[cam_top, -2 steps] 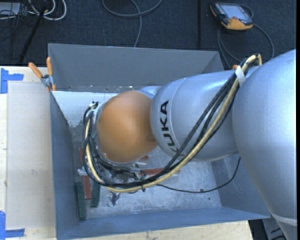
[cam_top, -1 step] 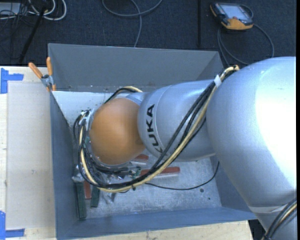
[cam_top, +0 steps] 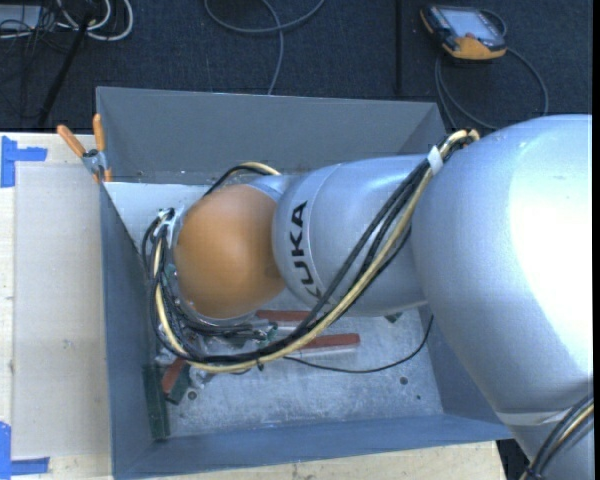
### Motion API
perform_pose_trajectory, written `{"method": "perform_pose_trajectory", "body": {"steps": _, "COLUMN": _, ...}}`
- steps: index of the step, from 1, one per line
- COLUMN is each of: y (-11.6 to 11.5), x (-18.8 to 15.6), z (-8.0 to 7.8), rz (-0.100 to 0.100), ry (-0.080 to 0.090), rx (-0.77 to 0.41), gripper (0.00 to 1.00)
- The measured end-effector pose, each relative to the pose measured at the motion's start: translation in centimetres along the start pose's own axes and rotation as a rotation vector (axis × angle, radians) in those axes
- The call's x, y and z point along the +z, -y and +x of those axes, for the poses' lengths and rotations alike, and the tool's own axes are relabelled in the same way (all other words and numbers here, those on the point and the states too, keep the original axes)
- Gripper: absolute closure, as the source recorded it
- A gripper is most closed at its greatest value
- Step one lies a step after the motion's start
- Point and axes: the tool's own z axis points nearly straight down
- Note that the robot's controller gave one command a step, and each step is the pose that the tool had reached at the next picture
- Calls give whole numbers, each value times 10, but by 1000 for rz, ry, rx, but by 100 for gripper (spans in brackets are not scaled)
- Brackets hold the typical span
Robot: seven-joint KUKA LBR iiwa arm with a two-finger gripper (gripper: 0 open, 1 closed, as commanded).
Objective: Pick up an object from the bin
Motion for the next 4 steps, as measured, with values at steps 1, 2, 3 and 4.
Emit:
{"method": "perform_pose_trajectory", "body": {"steps": 1, "y": 0, "x": 0, "z": 0, "rz": 0, "ry": 0, "rx": 0, "gripper": 100}}
{"method": "perform_pose_trajectory", "body": {"steps": 2, "y": 0, "x": -2, "z": 0, "rz": -1, "ry": 0, "rx": 2, "gripper": 100}}
{"method": "perform_pose_trajectory", "body": {"steps": 3, "y": -2, "x": -10, "z": 2, "rz": -5, "ry": -6, "rx": 2, "gripper": 100}}
{"method": "perform_pose_trajectory", "body": {"steps": 4, "y": -2, "x": -31, "z": 2, "rz": -4, "ry": -6, "rx": 2, "gripper": 100}}
